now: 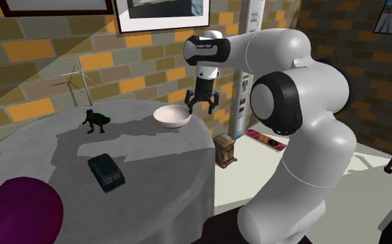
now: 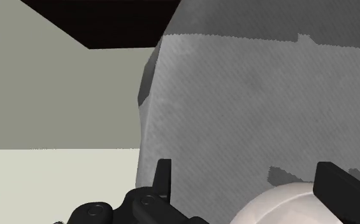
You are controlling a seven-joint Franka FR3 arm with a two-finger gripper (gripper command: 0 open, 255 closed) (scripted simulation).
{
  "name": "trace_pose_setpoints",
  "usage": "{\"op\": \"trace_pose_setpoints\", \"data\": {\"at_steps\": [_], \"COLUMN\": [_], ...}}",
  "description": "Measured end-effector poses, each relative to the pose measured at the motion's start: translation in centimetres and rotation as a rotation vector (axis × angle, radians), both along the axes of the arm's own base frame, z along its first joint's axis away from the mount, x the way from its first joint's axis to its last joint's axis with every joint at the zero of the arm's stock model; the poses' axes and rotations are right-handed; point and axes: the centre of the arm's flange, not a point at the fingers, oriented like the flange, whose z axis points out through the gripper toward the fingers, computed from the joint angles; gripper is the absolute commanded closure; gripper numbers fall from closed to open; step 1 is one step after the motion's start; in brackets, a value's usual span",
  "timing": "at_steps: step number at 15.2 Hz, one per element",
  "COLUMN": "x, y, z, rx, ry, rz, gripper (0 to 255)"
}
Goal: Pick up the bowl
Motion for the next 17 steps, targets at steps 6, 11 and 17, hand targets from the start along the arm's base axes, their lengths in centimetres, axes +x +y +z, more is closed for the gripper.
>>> {"op": "trace_pose_setpoints", "data": {"at_steps": [6,11,17], "x": [7.8,13.3,14.0], "y": [-0.1,-0.2,0.0], "z": [-1.5,-2.9,-6.0], "rx": [0.019,0.032,0.034], "ry": [0.006,0.010,0.010], "rz": [0.016,0.027,0.029], "gripper": [0,0,0]}}
